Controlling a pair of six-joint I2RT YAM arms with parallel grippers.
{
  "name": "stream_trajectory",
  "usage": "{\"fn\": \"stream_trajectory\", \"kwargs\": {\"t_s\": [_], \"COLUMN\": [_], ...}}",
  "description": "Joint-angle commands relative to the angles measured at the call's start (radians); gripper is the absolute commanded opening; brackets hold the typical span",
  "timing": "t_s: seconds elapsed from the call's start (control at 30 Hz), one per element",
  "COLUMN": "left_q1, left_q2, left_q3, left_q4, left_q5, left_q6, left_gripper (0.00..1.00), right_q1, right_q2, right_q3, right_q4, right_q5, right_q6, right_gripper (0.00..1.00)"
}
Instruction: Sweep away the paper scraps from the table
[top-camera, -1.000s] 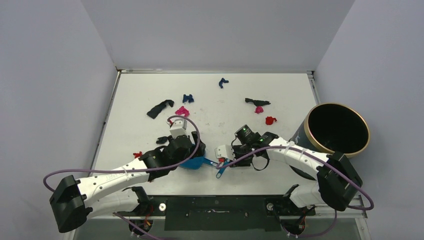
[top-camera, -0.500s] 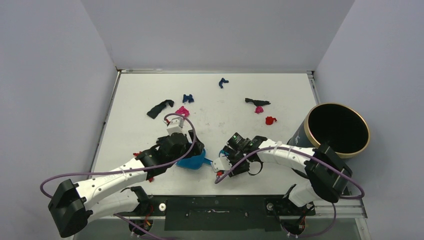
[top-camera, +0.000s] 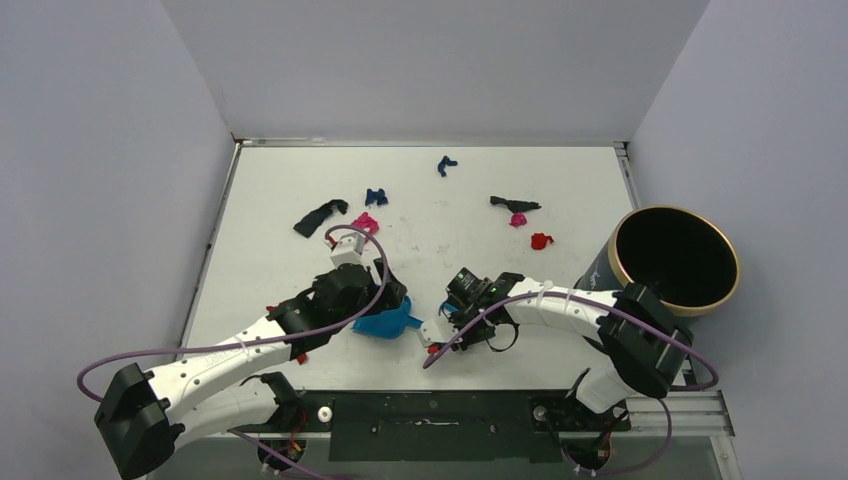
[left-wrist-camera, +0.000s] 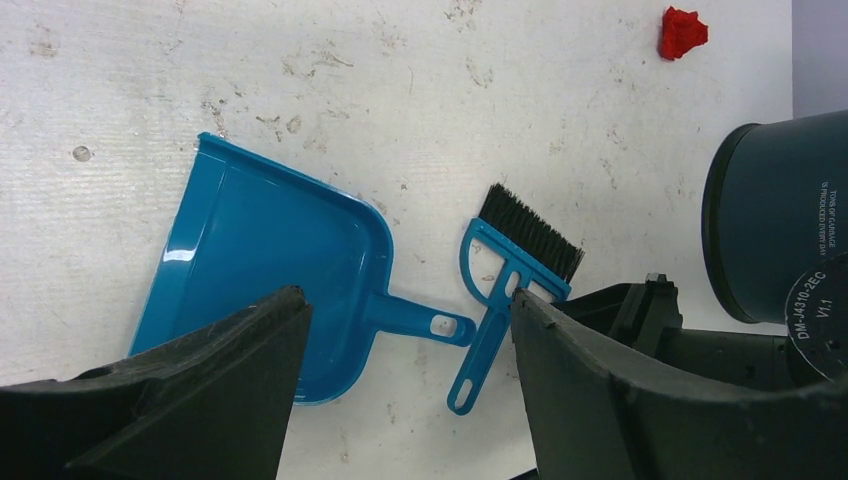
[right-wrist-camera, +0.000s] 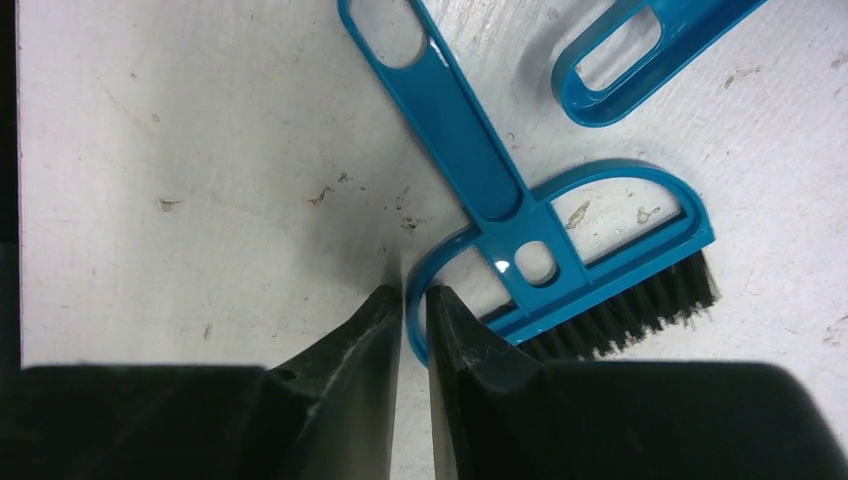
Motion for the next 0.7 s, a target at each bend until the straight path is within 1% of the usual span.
{"fn": "stream_trajectory", "kwargs": {"t_s": [0.0, 0.03, 0.07, 0.23, 0.37, 0.53, 0.67], "left_q1": [0.009, 0.009, 0.010, 0.012, 0.030, 0.033, 0.029], "left_q2": [-0.015, -0.012, -0.010, -0.006, 0.010, 0.047, 0.114], "left_q3": [-0.001, -0.002, -0.003, -0.010, -0.012, -0.036, -0.039], "left_q4": [0.034, 0.037, 0.040, 0.055, 0.070, 0.203, 0.342], "left_q5": [0.035, 0.041, 0.045, 0.053, 0.059, 0.140, 0.253], "left_q6": [0.019, 0.018, 0.016, 0.028, 0.042, 0.069, 0.077], "left_gripper": [0.71, 0.71, 0.71, 0.71, 0.71, 0.71, 0.69], "right_q1": [0.007, 0.007, 0.008, -0.008, -0.047, -0.123, -0.170], "right_q2": [0.053, 0.054, 0.051, -0.040, -0.126, -0.208, -0.258], "right_q3": [-0.002, -0.004, -0.006, -0.024, -0.020, -0.017, -0.025], "right_q4": [0.038, 0.043, 0.051, 0.060, 0.053, 0.063, 0.103], "right_q5": [0.029, 0.032, 0.037, 0.086, 0.071, 0.002, -0.037], "right_q6": [0.020, 0.030, 0.042, 0.074, 0.110, 0.150, 0.189], "right_gripper": [0.12, 0.07, 0.06, 0.05, 0.05, 0.05, 0.05]}}
